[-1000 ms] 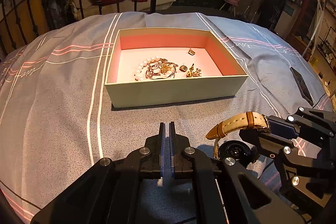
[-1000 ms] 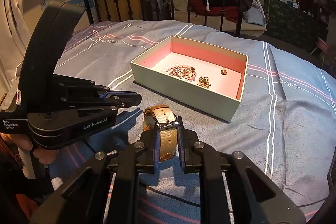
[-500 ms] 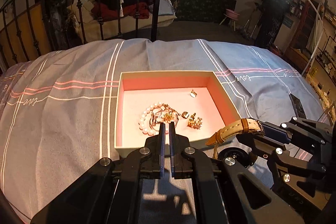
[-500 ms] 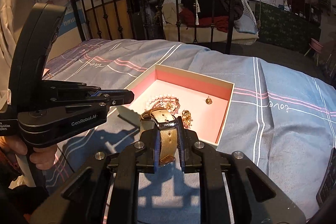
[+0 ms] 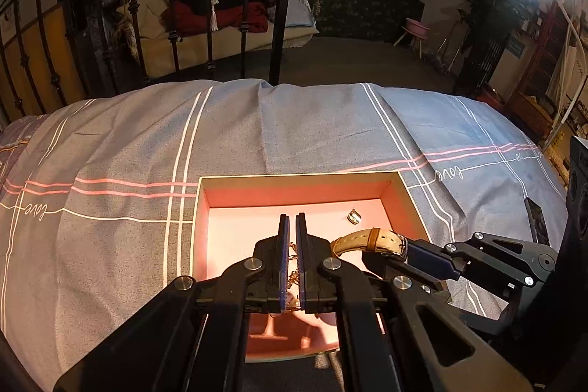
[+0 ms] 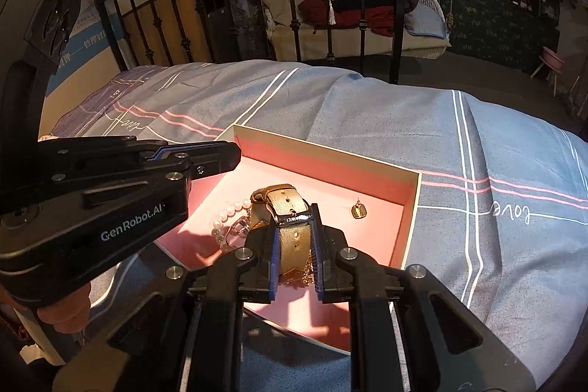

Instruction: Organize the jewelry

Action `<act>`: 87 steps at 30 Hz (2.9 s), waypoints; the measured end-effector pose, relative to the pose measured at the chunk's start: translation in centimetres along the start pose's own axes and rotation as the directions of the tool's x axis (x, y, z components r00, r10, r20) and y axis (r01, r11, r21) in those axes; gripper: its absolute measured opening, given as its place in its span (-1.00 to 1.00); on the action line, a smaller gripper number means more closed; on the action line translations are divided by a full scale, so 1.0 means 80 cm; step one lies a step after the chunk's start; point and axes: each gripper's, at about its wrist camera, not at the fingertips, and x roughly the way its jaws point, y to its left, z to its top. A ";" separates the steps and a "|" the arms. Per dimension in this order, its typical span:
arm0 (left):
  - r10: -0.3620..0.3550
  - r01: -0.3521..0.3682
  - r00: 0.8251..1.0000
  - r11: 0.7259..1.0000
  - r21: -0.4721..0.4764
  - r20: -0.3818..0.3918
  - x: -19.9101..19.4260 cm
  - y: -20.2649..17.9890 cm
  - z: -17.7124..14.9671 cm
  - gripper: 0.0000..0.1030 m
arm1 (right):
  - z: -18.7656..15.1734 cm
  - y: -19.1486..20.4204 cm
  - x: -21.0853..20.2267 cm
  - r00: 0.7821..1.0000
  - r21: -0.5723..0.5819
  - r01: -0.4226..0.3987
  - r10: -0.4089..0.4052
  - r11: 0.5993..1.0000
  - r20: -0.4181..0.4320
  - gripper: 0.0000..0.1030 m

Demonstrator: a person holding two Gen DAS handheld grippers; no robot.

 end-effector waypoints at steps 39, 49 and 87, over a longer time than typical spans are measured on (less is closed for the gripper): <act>0.008 -0.012 0.984 1.000 0.021 0.181 -0.104 -0.011 -0.062 0.86 | -0.100 0.044 -0.097 0.931 -0.102 0.305 -0.274 0.947 0.242 0.89; 0.070 -0.081 0.910 0.997 0.009 0.409 -0.167 -0.011 -0.134 0.87 | -0.141 0.025 -0.175 0.793 0.096 0.335 -0.335 0.937 0.509 0.89; 0.120 -0.134 0.908 0.991 0.007 0.402 -0.166 -0.018 -0.143 0.87 | -0.142 0.033 -0.194 0.796 0.103 0.303 -0.311 0.948 0.519 0.89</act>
